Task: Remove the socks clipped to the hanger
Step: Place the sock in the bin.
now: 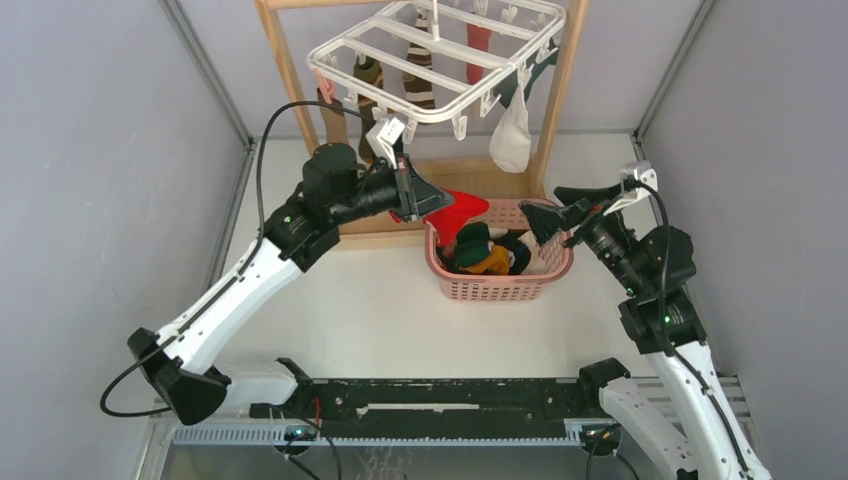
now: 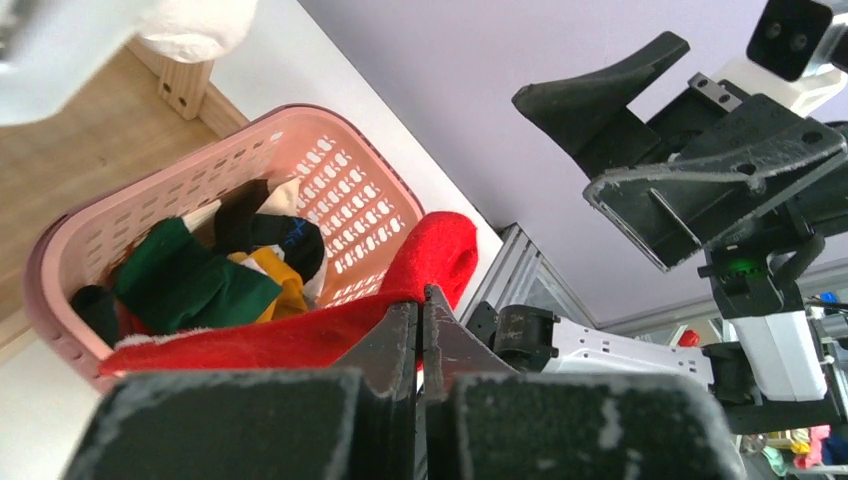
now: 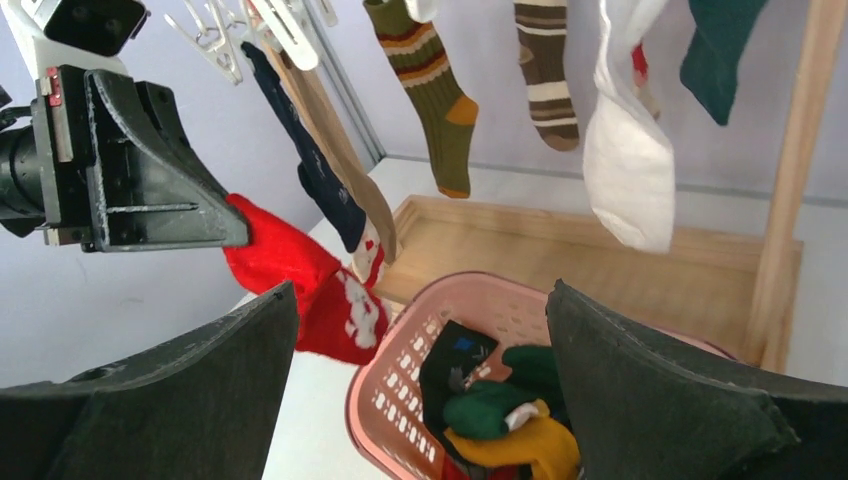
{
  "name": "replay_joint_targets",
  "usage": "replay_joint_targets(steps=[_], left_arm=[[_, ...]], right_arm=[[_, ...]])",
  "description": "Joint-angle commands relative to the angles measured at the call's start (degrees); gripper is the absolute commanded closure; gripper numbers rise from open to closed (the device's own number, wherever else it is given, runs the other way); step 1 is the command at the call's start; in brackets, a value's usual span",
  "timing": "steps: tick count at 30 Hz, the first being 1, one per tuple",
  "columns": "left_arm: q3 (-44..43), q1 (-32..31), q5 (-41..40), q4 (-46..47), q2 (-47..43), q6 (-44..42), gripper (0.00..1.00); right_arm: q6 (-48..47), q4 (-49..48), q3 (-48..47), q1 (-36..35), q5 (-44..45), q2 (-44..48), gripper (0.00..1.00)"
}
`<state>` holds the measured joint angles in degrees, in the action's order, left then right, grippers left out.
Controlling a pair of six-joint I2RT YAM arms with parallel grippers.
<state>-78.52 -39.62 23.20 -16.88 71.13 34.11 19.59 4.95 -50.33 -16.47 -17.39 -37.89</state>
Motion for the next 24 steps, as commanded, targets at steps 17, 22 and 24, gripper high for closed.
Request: replay_joint_targets(steps=[17, 22, 24], left_arm=[[-8.8, -7.5, -4.7, 11.3, 17.6, 2.3, 0.93], [-8.8, -8.5, -6.3, 10.6, 20.1, 1.8, 0.75], [-8.6, -8.7, -6.7, 10.4, 20.6, 1.5, 0.66]], right_arm=[[0.9, 10.5, 3.3, 7.6, -1.9, 6.4, 0.0], [0.7, 11.2, 3.9, 9.4, -3.3, 7.1, 0.0], [0.6, 11.5, 3.9, 10.1, -3.9, 7.2, 0.0]])
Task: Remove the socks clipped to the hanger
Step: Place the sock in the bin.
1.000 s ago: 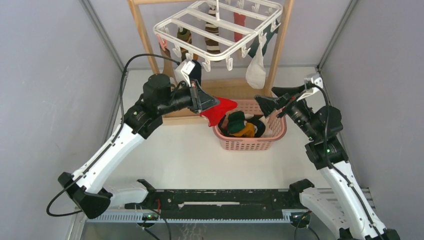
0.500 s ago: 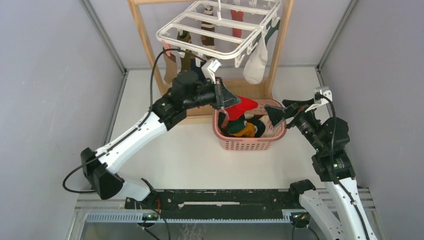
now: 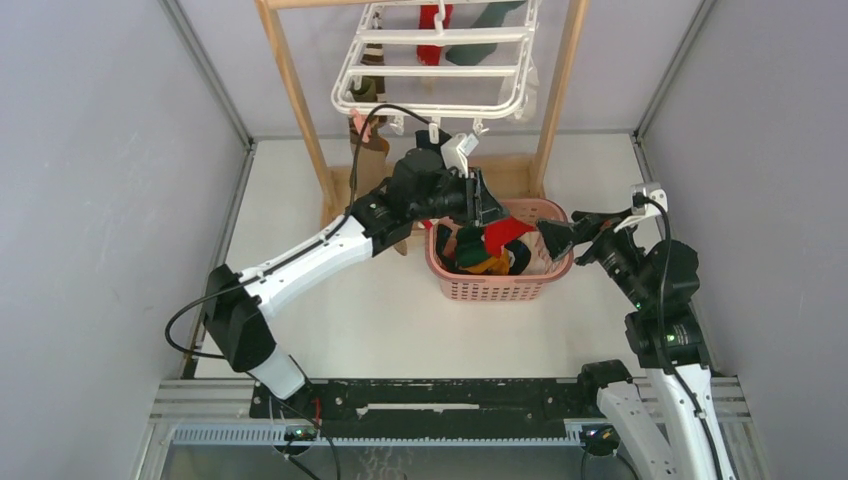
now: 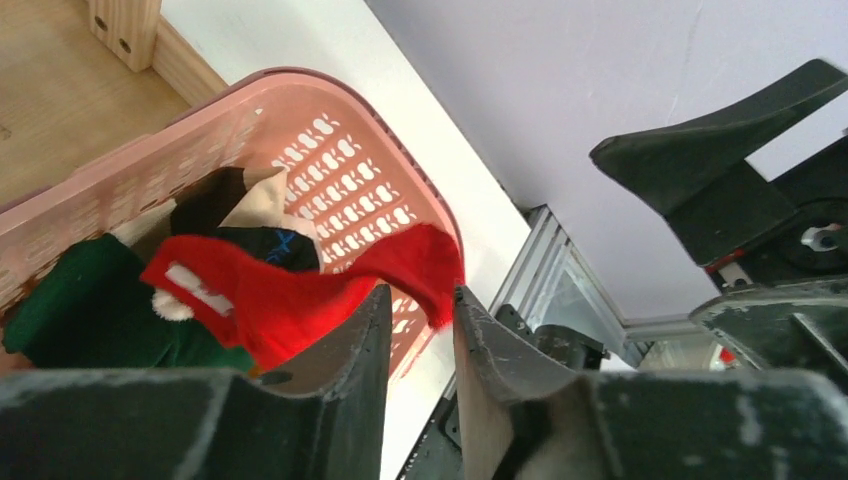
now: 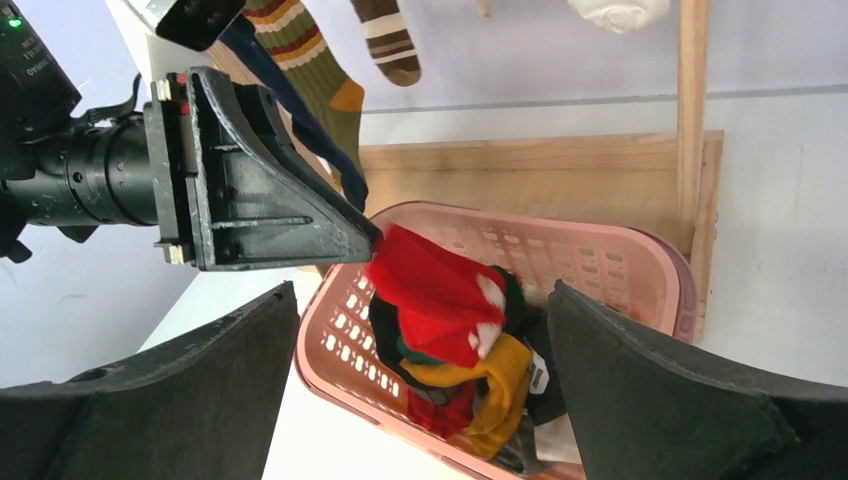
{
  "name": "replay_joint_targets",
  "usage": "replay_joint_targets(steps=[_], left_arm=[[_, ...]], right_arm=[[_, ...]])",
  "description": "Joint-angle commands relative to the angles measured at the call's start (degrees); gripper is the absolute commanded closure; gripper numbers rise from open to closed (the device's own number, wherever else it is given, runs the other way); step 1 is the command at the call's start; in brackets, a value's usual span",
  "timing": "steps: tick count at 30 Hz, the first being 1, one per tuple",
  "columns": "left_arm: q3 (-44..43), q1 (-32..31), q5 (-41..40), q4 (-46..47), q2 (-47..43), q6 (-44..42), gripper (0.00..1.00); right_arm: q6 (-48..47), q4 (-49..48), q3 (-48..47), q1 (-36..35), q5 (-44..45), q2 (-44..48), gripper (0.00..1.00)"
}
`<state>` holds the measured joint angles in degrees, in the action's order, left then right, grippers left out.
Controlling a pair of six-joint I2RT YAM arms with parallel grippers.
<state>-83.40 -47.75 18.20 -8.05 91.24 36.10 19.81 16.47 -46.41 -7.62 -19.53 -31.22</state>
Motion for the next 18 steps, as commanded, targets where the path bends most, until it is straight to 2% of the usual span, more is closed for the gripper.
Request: replay_joint_targets(steps=[1, 3, 6, 14, 18], left_arm=[[-3.6, -0.9, -1.8, 1.5, 0.6, -0.6, 0.62], [-3.2, -1.1, -2.3, 1.6, 0.6, -0.8, 0.52], [-2.6, -1.5, -2.5, 1.6, 0.5, -1.1, 0.43], [-0.9, -3.2, -4.1, 1.0, -2.8, -3.1, 0.28], [-0.5, -4.9, -6.2, -1.7, -6.5, -4.8, 0.12]], right_arm=[[0.4, 0.1, 0.1, 1.6, -2.1, 0.5, 0.0], [0.5, 0.0, 0.2, 2.3, -2.8, 0.5, 0.0], [0.8, -0.1, 0.5, 2.9, -3.6, 0.4, 0.0], [1.7, -0.5, 1.1, 3.7, -4.9, 0.1, 0.0], [2.7, -1.4, 1.3, 3.7, -6.0, -0.6, 0.0]])
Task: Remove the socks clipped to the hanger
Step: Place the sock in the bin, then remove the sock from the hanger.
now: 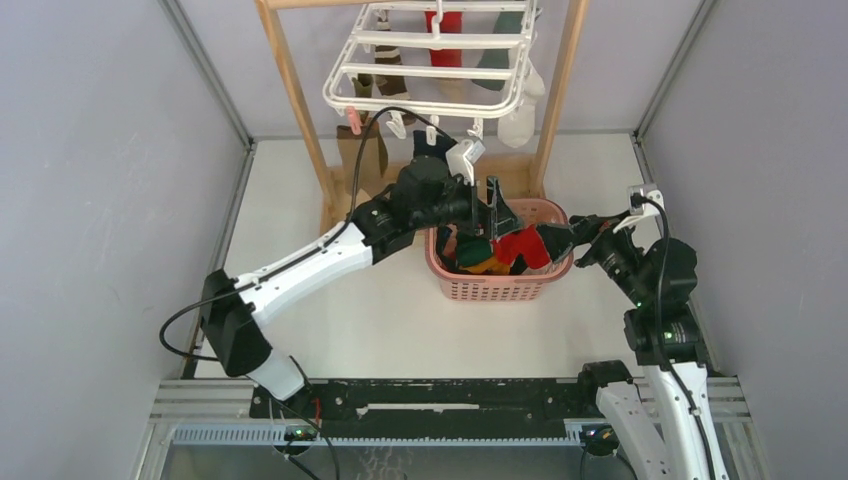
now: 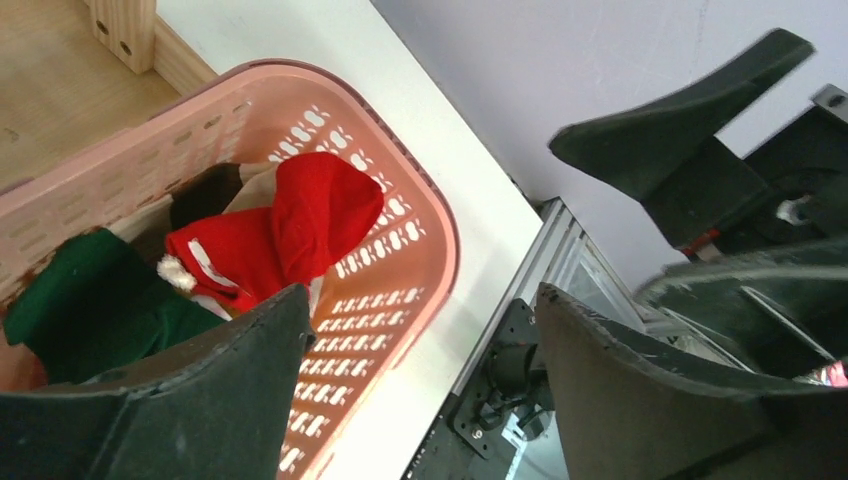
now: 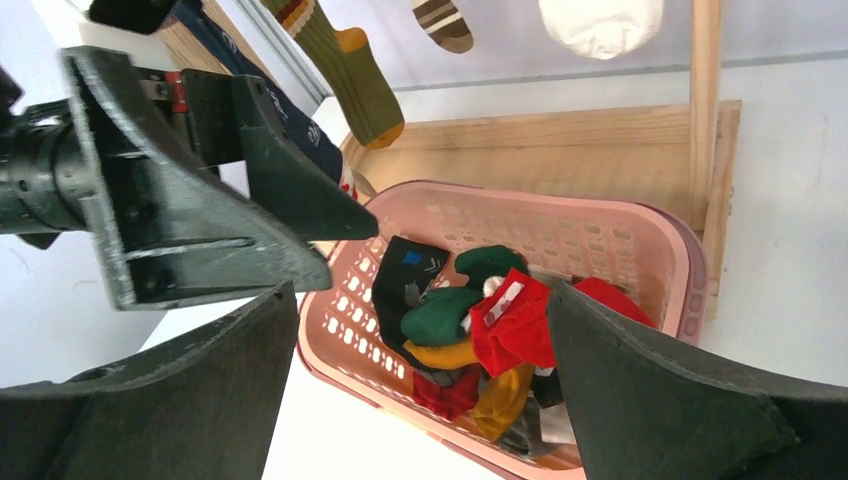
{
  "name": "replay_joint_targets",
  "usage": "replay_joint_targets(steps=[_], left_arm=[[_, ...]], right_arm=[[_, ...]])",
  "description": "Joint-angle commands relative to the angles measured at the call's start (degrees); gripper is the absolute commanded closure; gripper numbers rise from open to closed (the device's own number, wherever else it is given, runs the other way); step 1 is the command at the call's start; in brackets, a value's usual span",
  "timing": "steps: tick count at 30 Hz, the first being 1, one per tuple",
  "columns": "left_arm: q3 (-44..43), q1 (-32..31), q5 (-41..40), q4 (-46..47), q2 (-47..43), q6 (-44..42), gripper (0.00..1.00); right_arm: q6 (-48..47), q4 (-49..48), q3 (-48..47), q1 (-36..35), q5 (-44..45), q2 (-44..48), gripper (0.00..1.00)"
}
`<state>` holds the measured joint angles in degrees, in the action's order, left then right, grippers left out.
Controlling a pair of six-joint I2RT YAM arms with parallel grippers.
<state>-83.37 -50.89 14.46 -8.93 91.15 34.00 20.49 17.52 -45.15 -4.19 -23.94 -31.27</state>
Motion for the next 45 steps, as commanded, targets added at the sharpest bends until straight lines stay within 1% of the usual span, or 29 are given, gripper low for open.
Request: replay_joint_targets(steps=[1, 3, 5, 11, 19, 25, 29, 32, 35, 40, 43, 45], left_arm=[[-0.2, -2.0, -3.1, -1.2, -7.4, -3.0, 0.11], [0.5, -2.5, -4.0, -1.8, -9.7, -3.3, 0.03], [1.5, -2.9, -4.9, -2.3, -12.0, -3.7, 0.0], [5.9, -3.5, -10.1, -4.4, -20.6, -4.7, 0.0], [13.4, -3.5, -21.4, -9.5, -31.8, -5.6, 0.0], [17.5, -3.1, -30.0, -13.4, -38.4, -3.9, 0.0], [20.4, -1.6, -32.8, -14.8, -41.9, -2.9, 0.0], [23.0, 1.5, -32.8, -15.8, -44.1, -1.6, 0.0], [26.2, 6.0, -31.3, -15.6, -46.5, -0.1, 0.0], [30.0, 13.0, -29.0, -15.2, -48.6, 1.0, 0.0], [31.0, 15.3, -27.7, -14.9, -48.8, 1.2, 0.0], [31.4, 15.4, -27.5, -14.8, -48.9, 1.3, 0.0]], right_arm=[[2.2, -2.8, 0.2, 0.3, -2.0, -0.8, 0.0], [2.7, -3.3, 0.4, 0.3, -2.6, -1.1, 0.0], [3.4, -3.9, 0.7, 0.3, -2.9, -1.5, 0.0], [4.5, -6.2, 1.5, 0.0, -4.7, -2.8, 0.0], [4.9, -9.1, 1.5, -0.9, -5.5, -5.7, 0.0], [5.3, -13.1, 0.9, -1.8, -5.6, -8.4, 0.0], [5.4, -15.2, -0.2, -2.5, -5.1, -11.0, 0.0], [5.2, -16.7, -1.1, -3.8, -4.3, -13.1, 0.01], [5.3, -18.4, -1.9, -5.8, -3.7, -14.7, 0.02], [3.5, -21.1, -2.9, -12.9, -0.3, -17.8, 0.05], [2.2, -22.4, -3.5, -16.6, 3.6, -19.9, 0.07], [2.2, -23.9, -3.6, -17.3, 5.6, -21.3, 0.09]])
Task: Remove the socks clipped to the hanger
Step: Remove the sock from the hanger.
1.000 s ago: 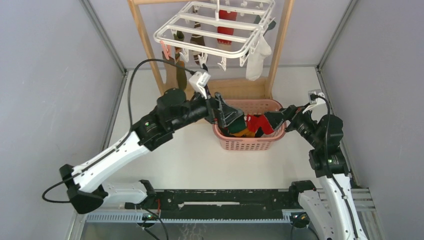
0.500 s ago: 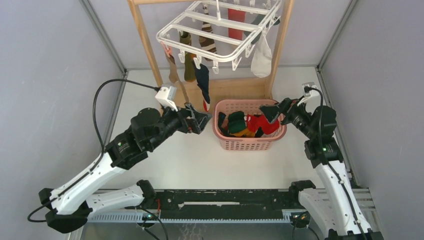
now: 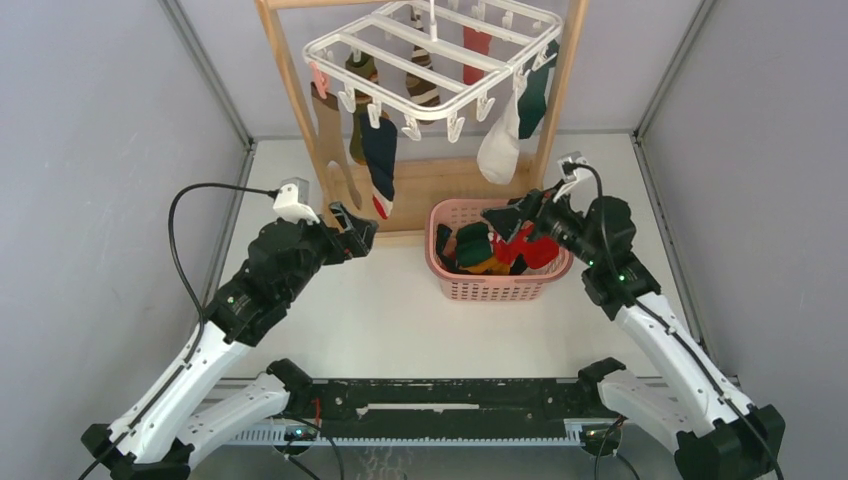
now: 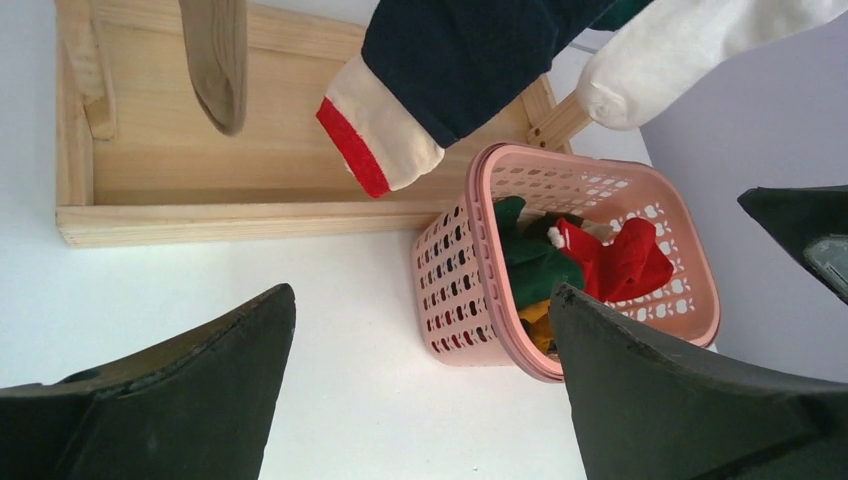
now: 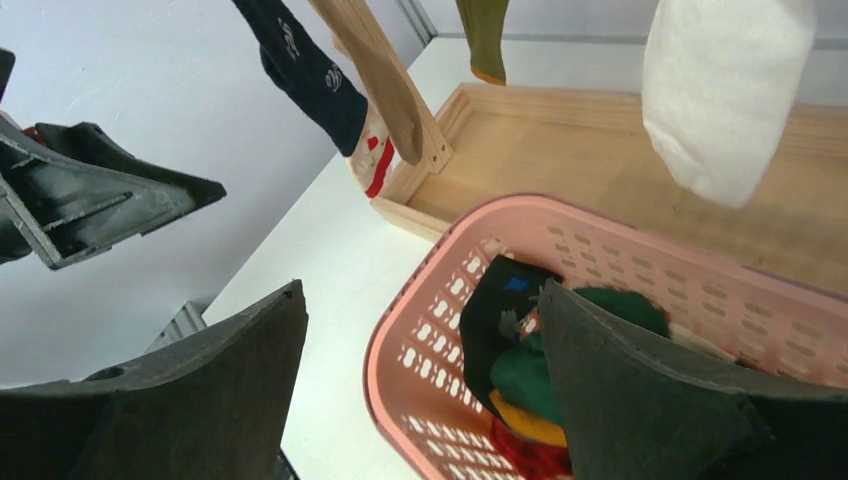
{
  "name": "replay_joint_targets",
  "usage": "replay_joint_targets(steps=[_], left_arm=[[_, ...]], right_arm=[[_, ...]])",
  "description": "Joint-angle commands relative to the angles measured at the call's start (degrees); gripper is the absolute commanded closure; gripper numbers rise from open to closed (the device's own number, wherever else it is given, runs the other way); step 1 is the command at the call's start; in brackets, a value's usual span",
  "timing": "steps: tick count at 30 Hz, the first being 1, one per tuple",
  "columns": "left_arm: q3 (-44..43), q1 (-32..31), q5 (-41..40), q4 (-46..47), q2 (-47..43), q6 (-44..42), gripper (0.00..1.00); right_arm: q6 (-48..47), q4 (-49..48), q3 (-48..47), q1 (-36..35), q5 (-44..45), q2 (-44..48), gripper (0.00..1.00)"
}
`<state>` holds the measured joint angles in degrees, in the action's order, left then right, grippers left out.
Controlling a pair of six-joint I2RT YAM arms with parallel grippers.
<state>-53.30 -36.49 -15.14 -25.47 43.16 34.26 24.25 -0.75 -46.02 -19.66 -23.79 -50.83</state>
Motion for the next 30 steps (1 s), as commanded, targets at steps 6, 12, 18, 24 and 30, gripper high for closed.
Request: replay_joint_targets(steps=[6, 12, 18, 24, 30], left_arm=[[1.6, 1.0, 2.3, 1.5, -1.8, 0.4, 0.0], [1.2, 1.1, 2.5, 1.2, -1.9, -0.4, 0.0], [1.2, 1.1, 3.0, 1.6, -1.5, -0.8, 0.0], [1.3, 1.1, 3.5, 2.4, -0.8, -1.2, 0.0], [1.4, 1.1, 4.3, 3.5, 0.4, -1.2, 0.0]], right_arm=[[-2.5, -8.8, -4.2, -1.7, 12.8, -6.4, 0.1], [-4.2, -11.3, -7.1, -1.2, 16.6, -10.9, 0.11], [-4.7, -14.2, -8.4, 1.2, 17.8, -14.5, 0.12], [-3.8, -17.3, -8.5, 4.4, 16.8, -17.4, 0.12], [-2.8, -24.9, -8.8, 5.6, 7.9, -22.7, 0.1]])
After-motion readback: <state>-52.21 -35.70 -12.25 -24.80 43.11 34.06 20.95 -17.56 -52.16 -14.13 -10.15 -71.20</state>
